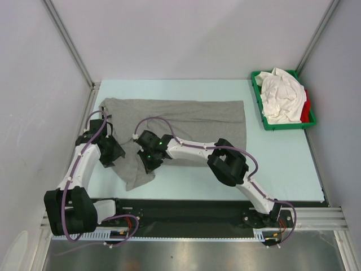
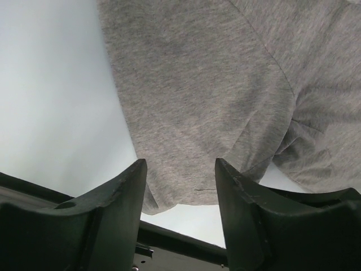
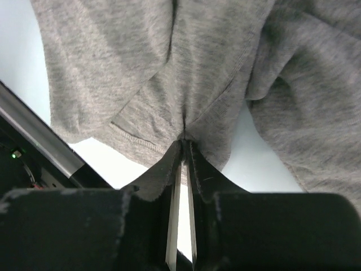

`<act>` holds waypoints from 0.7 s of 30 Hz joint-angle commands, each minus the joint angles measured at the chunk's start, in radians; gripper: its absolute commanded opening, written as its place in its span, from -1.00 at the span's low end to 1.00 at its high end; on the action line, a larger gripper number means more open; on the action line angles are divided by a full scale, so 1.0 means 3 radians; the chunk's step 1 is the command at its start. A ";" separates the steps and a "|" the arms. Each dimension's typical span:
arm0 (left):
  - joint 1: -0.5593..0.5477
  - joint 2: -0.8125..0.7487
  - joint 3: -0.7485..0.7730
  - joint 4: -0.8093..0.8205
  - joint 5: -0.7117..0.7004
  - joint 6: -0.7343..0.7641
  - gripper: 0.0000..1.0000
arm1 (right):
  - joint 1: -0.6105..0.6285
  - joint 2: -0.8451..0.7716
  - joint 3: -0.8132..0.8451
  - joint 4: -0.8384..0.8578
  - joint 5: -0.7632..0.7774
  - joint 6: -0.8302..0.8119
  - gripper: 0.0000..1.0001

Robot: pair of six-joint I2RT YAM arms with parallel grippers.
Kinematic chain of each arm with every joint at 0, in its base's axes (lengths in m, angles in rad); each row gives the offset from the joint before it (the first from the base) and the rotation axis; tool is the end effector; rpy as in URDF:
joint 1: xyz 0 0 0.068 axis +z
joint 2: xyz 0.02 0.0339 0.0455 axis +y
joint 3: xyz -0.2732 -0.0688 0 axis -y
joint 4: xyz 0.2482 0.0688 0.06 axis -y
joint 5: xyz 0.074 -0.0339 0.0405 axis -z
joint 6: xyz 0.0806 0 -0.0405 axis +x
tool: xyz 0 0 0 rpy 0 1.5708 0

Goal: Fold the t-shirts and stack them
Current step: Fold the tshirt

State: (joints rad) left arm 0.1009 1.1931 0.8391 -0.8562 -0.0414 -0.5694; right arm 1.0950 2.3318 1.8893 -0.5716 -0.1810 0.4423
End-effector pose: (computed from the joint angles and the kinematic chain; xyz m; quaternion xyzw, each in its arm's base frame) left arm 0.2259 0.0262 0.1931 -0.3270 0.9276 -0.0218 0.1791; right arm 0.2342 0.4861 0.1291 -0.3305 0.8991 0.2527 0.1363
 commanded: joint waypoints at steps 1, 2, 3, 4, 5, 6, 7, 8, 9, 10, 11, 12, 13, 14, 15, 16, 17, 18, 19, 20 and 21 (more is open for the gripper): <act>0.0011 -0.0086 -0.0005 -0.0015 0.0010 -0.0081 0.20 | -0.0004 -0.0220 0.0120 -0.0150 -0.0178 -0.0124 -0.76; 0.0006 -0.0096 -0.0030 0.0001 0.0035 -0.0081 0.24 | -0.0014 -0.0271 0.0110 -0.0180 -0.0280 -0.0135 -0.76; 0.0011 -0.0101 -0.0041 0.0036 0.0091 -0.0081 0.28 | -0.0030 -0.0347 0.0079 -0.0206 -0.0403 -0.0135 -0.75; 0.0011 -0.0106 -0.0056 0.0062 0.0107 -0.0086 0.36 | -0.0040 -0.0394 0.0053 -0.0216 -0.0470 -0.0140 -0.75; 0.0006 -0.0106 -0.0081 0.0077 0.0107 -0.0091 0.40 | -0.0070 -0.0430 0.0033 -0.0227 -0.0546 -0.0145 -0.74; 0.0006 -0.0096 -0.0092 0.0093 0.0198 -0.0117 0.41 | -0.0091 -0.0481 -0.0013 -0.0237 -0.0674 -0.0120 -0.75; 0.0011 -0.0081 -0.0102 0.0103 0.0225 -0.0132 0.43 | -0.0117 -0.0506 -0.0054 -0.0242 -0.0726 -0.0104 -0.74; 0.0016 -0.0065 -0.0107 0.0098 0.0250 -0.0147 0.43 | -0.0147 -0.0537 -0.0100 -0.0242 -0.0762 -0.0089 -0.75; 0.0016 -0.0055 -0.0117 0.0098 0.0266 -0.0173 0.43 | -0.0208 -0.0568 -0.0171 -0.0227 -0.0838 -0.0074 -0.74; 0.0016 -0.0055 -0.0128 0.0103 0.0301 -0.0188 0.43 | -0.0239 -0.0639 -0.0303 -0.0207 -0.0874 -0.0053 -0.69; 0.0016 -0.0045 -0.0143 0.0098 0.0317 -0.0198 0.43 | -0.0275 -0.0680 -0.0396 -0.0125 -0.0910 -0.0053 -0.61; 0.0011 -0.0050 -0.0153 0.0098 0.0327 -0.0219 0.43 | -0.0336 -0.0721 -0.0478 -0.0079 -0.0981 -0.0048 -0.60; 0.0011 -0.0050 -0.0163 0.0103 0.0358 -0.0229 0.42 | -0.0367 -0.0747 -0.0549 -0.0033 -0.1017 -0.0038 -0.61; 0.0011 -0.0055 -0.0174 0.0088 0.0368 -0.0234 0.42 | -0.0398 -0.0798 -0.0682 0.0033 -0.1053 -0.0027 -0.64; 0.0016 -0.0070 -0.0184 0.0057 0.0373 -0.0260 0.41 | -0.0454 -0.0813 -0.0739 0.0064 -0.1124 -0.0017 -0.70; 0.0027 -0.0080 -0.0189 0.0037 0.0398 -0.0270 0.40 | -0.0485 -0.0818 -0.0795 0.0095 -0.1170 -0.0007 -0.77; 0.0032 -0.0086 -0.0194 0.0016 0.0404 -0.0275 0.39 | -0.0510 -0.0834 -0.0887 0.0171 -0.1216 -0.0007 -0.91; 0.0032 -0.0111 -0.0204 -0.0050 0.0409 -0.0290 0.39 | -0.0531 -0.0834 -0.0923 0.0202 -0.1273 -0.0012 -0.93; 0.0042 -0.0121 -0.0199 -0.0086 0.0404 -0.0296 0.38 | -0.0561 -0.0829 -0.0923 0.0223 -0.1288 -0.0022 -0.92; 0.0042 -0.0152 -0.0204 -0.0111 0.0389 -0.0301 0.39 | -0.0567 -0.0829 -0.0918 0.0254 -0.1304 -0.0053 -0.69; 0.0047 -0.0193 -0.0194 -0.0177 0.0368 -0.0311 0.39 | -0.0567 -0.0829 -0.0883 0.0269 -0.1314 -0.0058 -0.52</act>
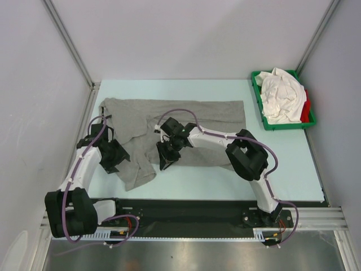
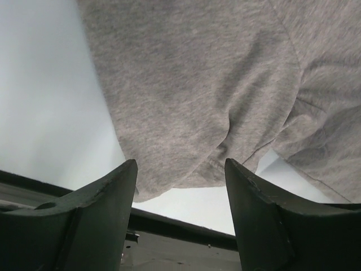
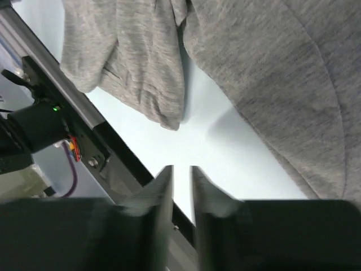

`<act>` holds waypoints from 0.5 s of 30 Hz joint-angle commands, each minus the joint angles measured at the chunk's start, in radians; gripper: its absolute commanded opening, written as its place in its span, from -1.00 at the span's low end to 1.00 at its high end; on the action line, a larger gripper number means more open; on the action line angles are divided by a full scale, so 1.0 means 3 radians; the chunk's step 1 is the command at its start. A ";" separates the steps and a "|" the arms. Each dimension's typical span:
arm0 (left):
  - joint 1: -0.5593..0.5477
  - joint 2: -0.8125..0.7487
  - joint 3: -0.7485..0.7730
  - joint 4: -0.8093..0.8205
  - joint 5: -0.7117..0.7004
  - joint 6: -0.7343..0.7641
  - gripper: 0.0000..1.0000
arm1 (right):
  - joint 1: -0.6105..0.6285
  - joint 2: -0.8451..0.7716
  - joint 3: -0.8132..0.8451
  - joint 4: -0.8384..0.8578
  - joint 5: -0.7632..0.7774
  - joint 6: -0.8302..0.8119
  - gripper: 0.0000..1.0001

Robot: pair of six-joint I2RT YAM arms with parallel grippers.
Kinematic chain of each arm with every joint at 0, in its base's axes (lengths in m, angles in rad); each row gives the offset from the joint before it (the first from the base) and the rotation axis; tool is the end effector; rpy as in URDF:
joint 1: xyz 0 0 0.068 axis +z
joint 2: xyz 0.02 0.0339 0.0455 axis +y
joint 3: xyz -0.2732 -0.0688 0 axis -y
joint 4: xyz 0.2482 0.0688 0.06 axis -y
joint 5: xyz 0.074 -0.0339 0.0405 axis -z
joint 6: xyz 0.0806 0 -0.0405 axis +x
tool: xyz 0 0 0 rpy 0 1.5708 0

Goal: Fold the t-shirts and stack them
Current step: Fold the tshirt

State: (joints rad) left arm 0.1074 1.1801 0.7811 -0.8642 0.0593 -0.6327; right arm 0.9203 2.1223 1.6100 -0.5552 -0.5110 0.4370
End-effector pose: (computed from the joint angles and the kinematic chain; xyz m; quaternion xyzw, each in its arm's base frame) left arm 0.2140 0.0183 0.1778 -0.3530 0.9225 -0.0680 0.1403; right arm 0.2584 0.4046 0.1504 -0.2853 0.8948 0.3418 0.0339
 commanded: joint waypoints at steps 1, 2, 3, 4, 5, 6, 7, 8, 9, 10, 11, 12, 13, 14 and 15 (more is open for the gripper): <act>0.0031 -0.0165 0.0004 -0.0177 0.0012 -0.0110 0.39 | 0.0046 -0.0126 0.0063 0.0245 -0.0234 -0.0045 -0.39; 0.0026 -0.0180 0.0009 -0.0197 -0.0013 -0.0120 0.39 | 0.0067 -0.0115 0.0094 0.0296 -0.0240 -0.0066 -0.29; 0.0031 -0.0186 0.0009 -0.0233 -0.0029 -0.0136 0.39 | 0.0097 -0.0075 0.0175 0.0291 -0.0179 -0.0071 -0.26; 0.0031 -0.0175 0.0004 -0.0243 -0.0029 -0.0156 0.37 | 0.0143 -0.0044 0.0222 0.0266 -0.0123 -0.0076 -0.22; 0.0031 -0.0165 0.0009 -0.0248 -0.0029 -0.0166 0.35 | 0.0159 -0.0013 0.0258 0.0266 -0.0031 -0.0066 -0.21; 0.0026 -0.0155 0.0014 -0.0249 -0.0039 -0.0166 0.34 | 0.0169 0.0053 0.0314 0.0276 -0.0005 -0.0035 -0.21; 0.0031 -0.0135 0.0019 -0.0249 -0.0059 -0.0161 0.33 | 0.0184 0.0089 0.0339 0.0301 0.0016 -0.0015 -0.20; 0.0031 -0.0114 0.0025 -0.0243 -0.0085 -0.0161 0.32 | 0.0210 0.0130 0.0375 0.0317 0.0036 0.0001 -0.15; 0.0036 -0.0104 0.0040 -0.0238 -0.0095 -0.0141 0.31 | 0.0215 0.0191 0.0441 0.0286 0.0052 0.0021 -0.13; 0.0031 -0.0089 0.0045 -0.0233 -0.0106 -0.0141 0.31 | 0.0225 0.0278 0.0558 0.0256 0.0057 0.0021 -0.12; 0.0031 -0.0068 0.0045 -0.0218 -0.0106 -0.0141 0.31 | 0.0235 0.0314 0.0605 0.0235 0.0097 0.0021 -0.08; 0.0036 -0.0058 0.0045 -0.0208 -0.0101 -0.0141 0.31 | 0.0261 0.0340 0.0641 0.0245 0.0118 0.0021 -0.06; 0.0036 -0.0058 0.0045 -0.0198 -0.0096 -0.0146 0.30 | 0.0271 0.0401 0.0672 0.0245 0.0138 0.0026 -0.06; 0.0036 -0.0053 0.0055 -0.0187 -0.0101 -0.0146 0.30 | 0.0286 0.0437 0.0743 0.0240 0.0159 0.0031 -0.06; 0.0036 -0.0043 0.0060 -0.0187 -0.0101 -0.0141 0.30 | 0.0302 0.0477 0.0779 0.0220 0.0159 0.0036 -0.05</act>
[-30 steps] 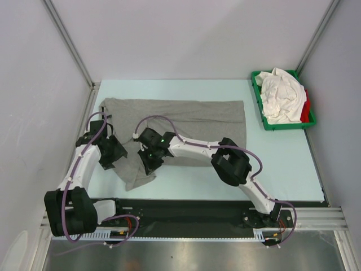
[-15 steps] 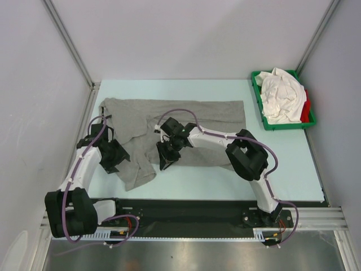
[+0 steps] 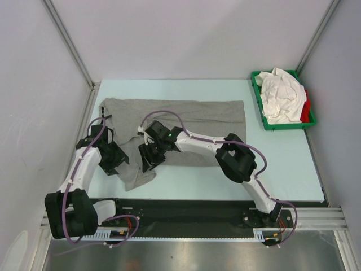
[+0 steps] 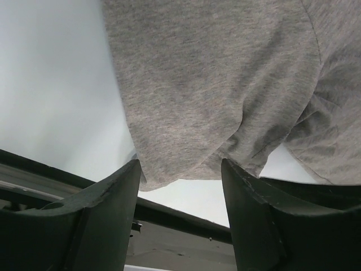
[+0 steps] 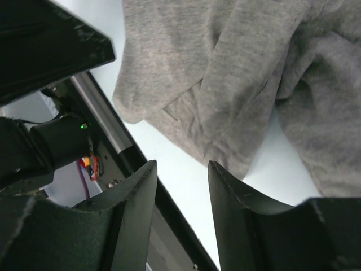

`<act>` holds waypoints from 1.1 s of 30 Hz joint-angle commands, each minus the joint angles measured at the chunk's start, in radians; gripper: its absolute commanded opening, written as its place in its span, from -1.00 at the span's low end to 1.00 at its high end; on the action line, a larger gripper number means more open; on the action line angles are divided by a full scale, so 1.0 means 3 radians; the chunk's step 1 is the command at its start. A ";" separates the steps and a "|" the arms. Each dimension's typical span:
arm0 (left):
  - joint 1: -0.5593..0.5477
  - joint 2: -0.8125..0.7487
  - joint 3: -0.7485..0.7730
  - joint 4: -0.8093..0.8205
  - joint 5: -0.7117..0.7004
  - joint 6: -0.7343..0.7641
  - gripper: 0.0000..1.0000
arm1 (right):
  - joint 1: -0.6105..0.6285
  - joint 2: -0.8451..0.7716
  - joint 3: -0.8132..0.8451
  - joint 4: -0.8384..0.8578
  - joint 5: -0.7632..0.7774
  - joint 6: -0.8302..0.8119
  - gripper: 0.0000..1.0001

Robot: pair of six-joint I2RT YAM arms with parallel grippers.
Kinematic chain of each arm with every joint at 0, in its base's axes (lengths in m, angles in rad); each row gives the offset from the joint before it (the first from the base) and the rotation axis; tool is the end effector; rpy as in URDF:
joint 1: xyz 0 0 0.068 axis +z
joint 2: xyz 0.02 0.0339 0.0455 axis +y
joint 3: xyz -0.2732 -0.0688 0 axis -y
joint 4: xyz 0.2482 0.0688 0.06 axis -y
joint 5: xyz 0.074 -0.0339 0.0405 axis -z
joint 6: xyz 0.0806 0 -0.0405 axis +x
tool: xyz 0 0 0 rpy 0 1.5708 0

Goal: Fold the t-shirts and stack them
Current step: Fold the tshirt

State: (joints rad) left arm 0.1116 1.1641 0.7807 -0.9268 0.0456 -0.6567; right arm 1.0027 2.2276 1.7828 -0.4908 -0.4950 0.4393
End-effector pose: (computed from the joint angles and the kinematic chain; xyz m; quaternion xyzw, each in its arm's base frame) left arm 0.2035 0.0191 0.1779 -0.3688 0.9201 -0.0567 0.1190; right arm 0.2489 0.4612 0.1606 -0.3295 0.8635 0.3747 0.0738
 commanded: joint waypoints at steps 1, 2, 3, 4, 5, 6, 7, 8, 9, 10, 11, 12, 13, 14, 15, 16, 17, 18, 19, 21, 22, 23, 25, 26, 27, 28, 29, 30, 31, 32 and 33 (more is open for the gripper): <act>0.0027 0.0016 0.0077 0.0021 -0.0050 -0.0056 0.29 | 0.0027 0.0177 0.0254 -0.0036 0.0106 0.0054 -0.05; 0.0027 0.0021 0.0097 0.0016 -0.0050 -0.0046 0.29 | 0.0027 0.0229 0.0275 -0.0041 0.0085 0.0075 -0.05; 0.0027 0.0036 0.0113 0.0011 -0.0055 -0.0030 0.29 | 0.0027 0.0244 0.0270 -0.0036 0.0075 0.0090 -0.05; 0.0027 0.0031 0.0123 0.0011 -0.0065 -0.0025 0.29 | 0.0027 0.0250 0.0270 -0.0016 0.0085 0.0105 -0.05; 0.0027 0.0036 0.0133 0.0006 -0.0065 -0.0020 0.29 | 0.0027 0.0270 0.0275 -0.0016 0.0116 0.0106 -0.05; 0.0022 0.0037 0.0133 0.0001 -0.0065 -0.0020 0.29 | 0.0027 0.0280 0.0280 -0.0016 0.0126 0.0100 -0.05; 0.0027 0.0042 0.0123 0.0001 -0.0065 -0.0015 0.29 | 0.0027 0.0290 0.0285 -0.0021 0.0116 0.0105 -0.07; 0.0027 0.0037 0.0118 0.0006 -0.0065 -0.0015 0.29 | 0.0027 0.0316 0.0300 -0.0031 0.0111 0.0111 -0.10; 0.0027 0.0042 0.0113 0.0006 -0.0060 -0.0015 0.28 | 0.0032 0.0357 0.0331 -0.0046 0.0111 0.0116 -0.12; 0.0027 0.0042 0.0118 0.0006 -0.0055 -0.0015 0.29 | 0.0037 0.0377 0.0346 -0.0051 0.0106 0.0116 -0.23; 0.0032 0.0042 0.0113 0.0011 -0.0050 -0.0015 0.29 | 0.0043 0.0393 0.0362 -0.0057 0.0096 0.0111 -0.29; 0.0027 0.0042 0.0113 0.0011 -0.0060 -0.0015 0.29 | 0.0048 0.0418 0.0392 -0.0067 0.0106 0.0106 -0.34; 0.0027 0.0042 0.0118 0.0006 -0.0055 -0.0015 0.29 | 0.0058 0.0428 0.0408 -0.0082 0.0116 0.0100 -0.46; 0.0022 0.0037 0.0113 0.0006 -0.0055 -0.0015 0.29 | 0.0058 0.0444 0.0423 -0.0097 0.0136 0.0100 -0.53; 0.0027 0.0037 0.0113 0.0011 -0.0065 -0.0015 0.28 | 0.0058 0.0469 0.0454 -0.0113 0.0152 0.0090 -0.60; 0.0022 0.0026 0.0108 0.0001 -0.0065 -0.0020 0.28 | 0.0058 0.0480 0.0469 -0.0148 0.0162 0.0085 -0.66; 0.0022 0.0016 0.0103 0.0001 -0.0065 -0.0025 0.29 | 0.0058 0.0490 0.0484 -0.0169 0.0187 0.0075 -0.68; 0.0027 0.0016 0.0098 -0.0004 -0.0075 -0.0030 0.29 | 0.0058 0.0495 0.0490 -0.0194 0.0203 0.0055 -0.71; 0.0027 0.0011 0.0098 -0.0004 -0.0080 -0.0035 0.29 | 0.0058 0.0475 0.0490 -0.0220 0.0218 0.0044 -0.80; 0.0027 -0.0004 0.0092 -0.0019 -0.0096 -0.0040 0.29 | 0.0053 0.0434 0.0490 -0.0256 0.0244 0.0009 -0.89; 0.0022 -0.0004 0.0092 -0.0025 -0.0096 -0.0045 0.29 | 0.0048 0.0368 0.0490 -0.0312 0.0249 -0.0012 -0.92; 0.0032 -0.0015 0.0092 -0.0035 -0.0101 -0.0051 0.29 | 0.0043 0.0327 0.0485 -0.0343 0.0239 -0.0022 -0.92; 0.0027 -0.0015 0.0087 -0.0050 -0.0101 -0.0061 0.30 | 0.0022 0.0199 0.0464 -0.0424 0.0193 -0.0053 -0.93; 0.0032 -0.0020 0.0082 -0.0050 -0.0091 -0.0076 0.30 | 0.0017 0.0163 0.0454 -0.0450 0.0177 -0.0073 -0.93; 0.0027 -0.0020 0.0082 -0.0055 -0.0086 -0.0081 0.31 | 0.0007 0.0137 0.0454 -0.0481 0.0157 -0.0089 -0.92; 0.0032 -0.0025 0.0077 -0.0060 -0.0075 -0.0086 0.31 | -0.0018 0.0107 0.0454 -0.0532 0.0137 -0.0094 -0.92; 0.0037 -0.0025 0.0077 -0.0081 -0.0075 -0.0096 0.31 | -0.0039 0.0066 0.0444 -0.0557 0.0111 -0.0094 -0.92; 0.0047 -0.0035 0.0077 -0.0091 -0.0070 -0.0107 0.32 | -0.0059 0.0050 0.0434 -0.0568 0.0091 -0.0089 -0.93; 0.0047 -0.0045 0.0077 -0.0096 -0.0065 -0.0112 0.32 | -0.0105 0.0030 0.0423 -0.0583 0.0055 -0.0084 -0.92; 0.0052 -0.0050 0.0077 -0.0127 -0.0060 -0.0122 0.32 | -0.0131 0.0020 0.0413 -0.0593 -0.0047 -0.0053 -0.92; 0.0058 -0.0055 0.0077 -0.0137 -0.0060 -0.0127 0.32 | -0.0151 0.0004 0.0393 -0.0599 -0.0093 -0.0048 -0.93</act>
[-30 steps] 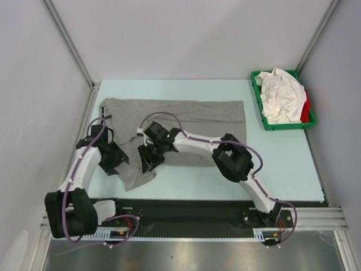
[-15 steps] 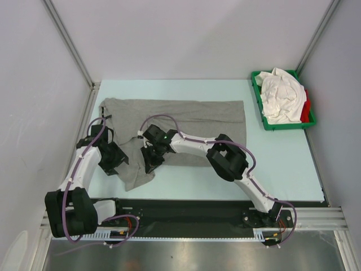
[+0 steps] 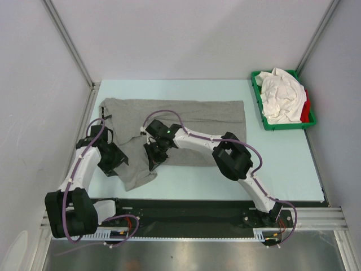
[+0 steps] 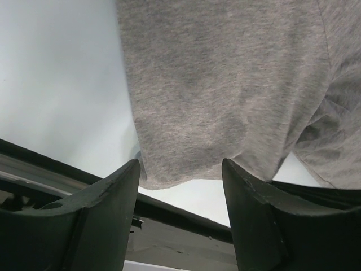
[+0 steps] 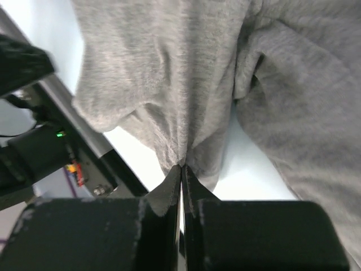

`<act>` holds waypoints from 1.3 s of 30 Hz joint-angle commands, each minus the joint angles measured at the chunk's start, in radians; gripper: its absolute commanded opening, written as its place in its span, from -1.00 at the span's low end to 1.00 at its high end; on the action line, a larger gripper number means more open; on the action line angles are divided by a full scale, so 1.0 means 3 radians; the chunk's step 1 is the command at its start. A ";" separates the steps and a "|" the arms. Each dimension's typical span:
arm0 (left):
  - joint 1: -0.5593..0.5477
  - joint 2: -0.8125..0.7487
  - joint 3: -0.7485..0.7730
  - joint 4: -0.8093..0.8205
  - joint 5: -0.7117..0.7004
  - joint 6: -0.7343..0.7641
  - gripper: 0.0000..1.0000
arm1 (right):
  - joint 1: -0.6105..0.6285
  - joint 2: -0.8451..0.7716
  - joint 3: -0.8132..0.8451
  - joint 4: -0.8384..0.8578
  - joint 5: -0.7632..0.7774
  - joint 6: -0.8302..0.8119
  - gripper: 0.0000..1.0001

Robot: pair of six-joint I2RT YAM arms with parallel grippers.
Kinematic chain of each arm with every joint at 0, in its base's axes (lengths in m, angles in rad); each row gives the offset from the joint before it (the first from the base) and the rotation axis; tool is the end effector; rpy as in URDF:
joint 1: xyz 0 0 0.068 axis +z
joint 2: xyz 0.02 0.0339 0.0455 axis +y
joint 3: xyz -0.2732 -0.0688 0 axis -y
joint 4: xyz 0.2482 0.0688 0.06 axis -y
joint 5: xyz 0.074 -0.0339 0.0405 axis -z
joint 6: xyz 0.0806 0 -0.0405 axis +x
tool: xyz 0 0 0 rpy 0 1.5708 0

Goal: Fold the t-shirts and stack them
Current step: Fold the tshirt

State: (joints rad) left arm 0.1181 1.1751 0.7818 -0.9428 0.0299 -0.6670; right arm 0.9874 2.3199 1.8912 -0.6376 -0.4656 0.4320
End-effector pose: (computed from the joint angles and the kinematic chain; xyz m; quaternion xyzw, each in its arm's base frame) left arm 0.2018 0.0215 0.1756 -0.3783 0.9181 -0.0460 0.1087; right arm 0.2603 0.4600 0.1371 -0.3137 0.8903 0.3277 0.0386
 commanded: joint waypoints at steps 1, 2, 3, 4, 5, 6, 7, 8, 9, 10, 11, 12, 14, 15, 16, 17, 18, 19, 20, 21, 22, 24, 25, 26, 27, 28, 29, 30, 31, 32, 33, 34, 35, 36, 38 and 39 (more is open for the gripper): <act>0.0036 -0.0097 0.0063 -0.0104 -0.0003 -0.0103 0.32 | -0.0136 -0.0309 0.0006 -0.0119 -0.0263 -0.0019 -0.93; 0.0036 -0.0098 0.0043 -0.0109 0.0018 -0.0113 0.32 | -0.0152 -0.0319 -0.0014 -0.0114 -0.0289 -0.0019 -0.93; 0.0046 -0.0103 0.0027 -0.0114 0.0043 -0.0124 0.32 | -0.0162 -0.0349 -0.0070 -0.0104 -0.0319 -0.0024 -0.92; 0.0046 -0.0123 0.0007 -0.0119 0.0064 -0.0134 0.31 | -0.0182 -0.0355 -0.0091 -0.0104 -0.0350 -0.0024 -0.93; 0.0046 -0.0133 -0.0039 -0.0140 0.0084 -0.0154 0.31 | -0.0198 -0.0355 -0.0122 -0.0099 -0.0411 -0.0034 -0.92; 0.0051 -0.0143 -0.0059 -0.0150 0.0120 -0.0169 0.30 | -0.0208 -0.0380 -0.0147 -0.0084 -0.0422 -0.0039 -0.92; 0.0051 -0.0154 -0.0080 -0.0176 0.0135 -0.0185 0.30 | -0.0218 -0.0385 -0.0198 -0.0068 -0.0442 -0.0049 -0.92; 0.0051 -0.0179 -0.0116 -0.0186 0.0140 -0.0200 0.30 | -0.0234 -0.0390 -0.0224 -0.0058 -0.0447 -0.0059 -0.91; 0.0051 -0.0179 -0.0131 -0.0191 0.0156 -0.0210 0.30 | -0.0249 -0.0401 -0.0250 -0.0038 -0.0452 -0.0075 -0.90; 0.0051 -0.0179 -0.0167 -0.0206 0.0166 -0.0216 0.30 | -0.0264 -0.0396 -0.0295 -0.0022 -0.0473 -0.0085 -0.88; 0.0051 -0.0169 -0.0172 -0.0222 0.0176 -0.0221 0.30 | -0.0285 -0.0396 -0.0311 -0.0012 -0.0478 -0.0090 -0.87; 0.0051 -0.0169 -0.0187 -0.0232 0.0186 -0.0231 0.30 | -0.0300 -0.0396 -0.0331 -0.0002 -0.0483 -0.0105 -0.79; 0.0051 -0.0154 -0.0223 -0.0232 0.0212 -0.0272 0.30 | -0.0321 -0.0390 -0.0367 -0.0007 -0.0453 -0.0141 -0.70; 0.0087 -0.0154 -0.0218 -0.0222 0.0222 -0.0282 0.30 | -0.0341 -0.0385 -0.0372 -0.0032 -0.0432 -0.0162 -0.64; 0.0112 -0.0154 -0.0208 -0.0191 0.0222 -0.0287 0.29 | -0.0351 -0.0416 -0.0372 -0.0042 -0.0376 -0.0217 -0.53; 0.0143 -0.0159 -0.0157 -0.0166 0.0207 -0.0267 0.28 | -0.0356 -0.0431 -0.0372 -0.0058 -0.0345 -0.0243 -0.48; 0.0194 -0.0149 -0.0111 -0.0140 0.0172 -0.0252 0.25 | -0.0367 -0.0457 -0.0372 -0.0068 -0.0310 -0.0274 -0.41; 0.0215 -0.0128 -0.0060 -0.0105 0.0024 -0.0226 0.24 | -0.0372 -0.0487 -0.0383 -0.0063 -0.0294 -0.0289 -0.22; 0.0245 -0.0103 0.0052 -0.0104 -0.0023 -0.0150 0.24 | -0.0372 -0.0533 -0.0388 -0.0058 -0.0309 -0.0310 -0.13; 0.0367 0.0004 0.0108 -0.0104 -0.0038 -0.0094 0.25 | -0.0367 -0.0559 -0.0418 -0.0007 -0.0350 -0.0325 -0.06; 0.0424 0.0050 0.0160 -0.0089 -0.0054 -0.0037 0.26 | -0.0372 -0.0585 -0.0449 0.0034 -0.0467 -0.0325 0.06; 0.0562 0.0158 0.0288 -0.0079 -0.0191 0.0096 0.34 | -0.0367 -0.0651 -0.0591 0.0181 -0.0575 -0.0280 0.16; 0.0608 0.0244 0.0303 -0.0028 -0.0207 0.0127 0.38 | -0.0372 -0.0672 -0.0648 0.0253 -0.0676 -0.0244 0.20; 0.0674 0.0275 0.0298 0.0018 -0.0177 0.0188 0.39 | -0.0372 -0.0687 -0.0714 0.0310 -0.0723 -0.0223 0.21; 0.0822 0.0311 0.0283 0.0079 -0.0166 0.0219 0.40 | -0.0367 -0.0707 -0.0766 0.0401 -0.0774 -0.0178 0.22; 0.0899 0.0377 0.0263 0.0206 -0.0131 0.0254 0.38 | -0.0367 -0.0713 -0.0857 0.0453 -0.0850 -0.0152 0.22; 0.0976 0.0424 0.0222 0.0274 -0.0060 0.0326 0.35 | -0.0357 -0.0723 -0.0889 0.0499 -0.0882 -0.0131 0.22; 0.1088 0.0475 0.0211 0.0335 0.0047 0.0357 0.30 | -0.0346 -0.0718 -0.0919 0.0560 -0.0907 -0.0106 0.22; 0.1115 0.0526 0.0201 0.0422 0.0069 0.0423 0.28 | -0.0336 -0.0713 -0.0950 0.0596 -0.0933 -0.0100 0.22; 0.1130 0.0643 0.0191 0.0468 0.0089 0.0459 0.24 | -0.0311 -0.0703 -0.0950 0.0617 -0.0948 -0.0085 0.21; 0.1130 0.0700 0.0191 0.0560 0.0155 0.0525 0.20 | -0.0305 -0.0657 -0.0940 0.0637 -0.0974 -0.0065 0.21; 0.1130 0.0751 0.0191 0.0591 0.0161 0.0526 0.20 | -0.0295 -0.0641 -0.0940 0.0643 -0.0984 -0.0039 0.21; 0.1130 0.0822 0.0191 0.0637 0.0161 0.0541 0.19 | -0.0295 -0.0631 -0.0945 0.0658 -0.0979 -0.0019 0.20; 0.1130 0.0838 0.0186 0.0688 0.0201 0.0556 0.14 | -0.0280 -0.0631 -0.0945 0.0688 -0.0984 -0.0003 0.20; 0.1130 0.0879 0.0196 0.0831 0.0217 0.0562 0.08 | -0.0280 -0.0651 -0.0966 0.0704 -0.0954 0.0002 0.20; 0.1130 0.0940 0.0211 0.0852 0.0222 0.0562 0.06 | -0.0285 -0.0656 -0.0971 0.0714 -0.0948 0.0002 0.19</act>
State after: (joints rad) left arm 0.4522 1.4429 0.8387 -0.7685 0.0650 -0.5396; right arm 0.8959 2.1475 1.6028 -0.4744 -0.7242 0.4183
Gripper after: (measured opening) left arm 0.538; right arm 0.599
